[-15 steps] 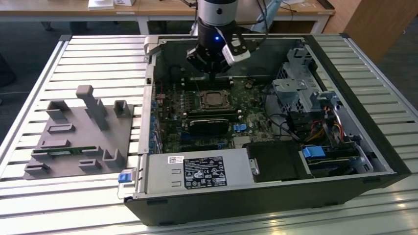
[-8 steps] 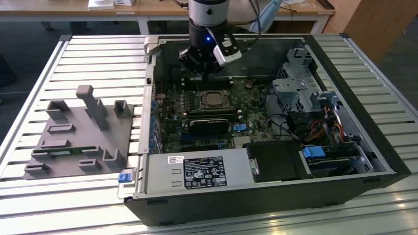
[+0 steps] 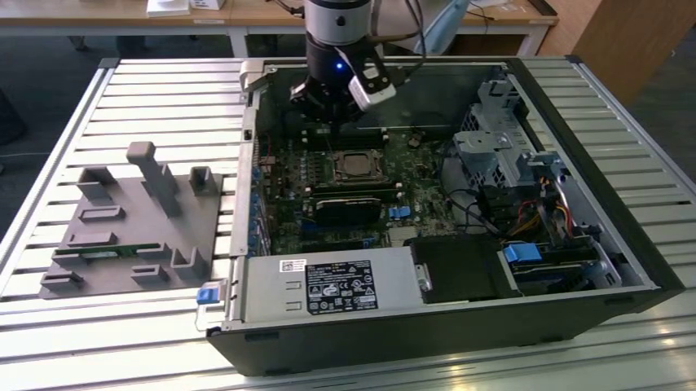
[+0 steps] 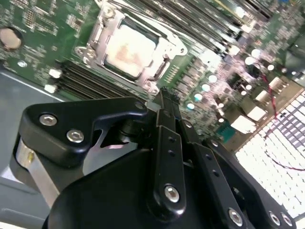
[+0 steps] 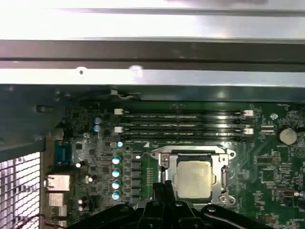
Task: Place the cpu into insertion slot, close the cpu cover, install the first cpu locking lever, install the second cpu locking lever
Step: 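Install the first cpu locking lever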
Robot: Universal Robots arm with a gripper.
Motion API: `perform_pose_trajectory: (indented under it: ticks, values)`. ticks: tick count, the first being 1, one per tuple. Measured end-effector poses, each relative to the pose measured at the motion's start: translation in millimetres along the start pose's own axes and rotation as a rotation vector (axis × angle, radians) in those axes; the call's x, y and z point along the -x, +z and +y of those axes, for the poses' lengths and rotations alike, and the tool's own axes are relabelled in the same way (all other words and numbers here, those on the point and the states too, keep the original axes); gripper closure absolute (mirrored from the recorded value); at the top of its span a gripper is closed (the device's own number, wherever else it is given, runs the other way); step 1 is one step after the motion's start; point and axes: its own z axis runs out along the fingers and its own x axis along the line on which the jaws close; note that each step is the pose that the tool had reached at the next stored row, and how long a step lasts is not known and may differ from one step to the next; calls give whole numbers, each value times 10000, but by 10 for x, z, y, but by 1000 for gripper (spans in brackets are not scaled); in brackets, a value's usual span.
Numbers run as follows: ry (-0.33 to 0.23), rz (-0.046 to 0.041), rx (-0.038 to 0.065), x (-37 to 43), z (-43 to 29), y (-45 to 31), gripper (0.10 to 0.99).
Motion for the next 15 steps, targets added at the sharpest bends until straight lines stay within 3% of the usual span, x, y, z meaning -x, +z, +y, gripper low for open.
perform_pose_trajectory:
  ticks: [9,15]
  values:
    - [-54,-8,8,-217,24,9,980]
    - [-76,-7,14,-274,99,24,980]
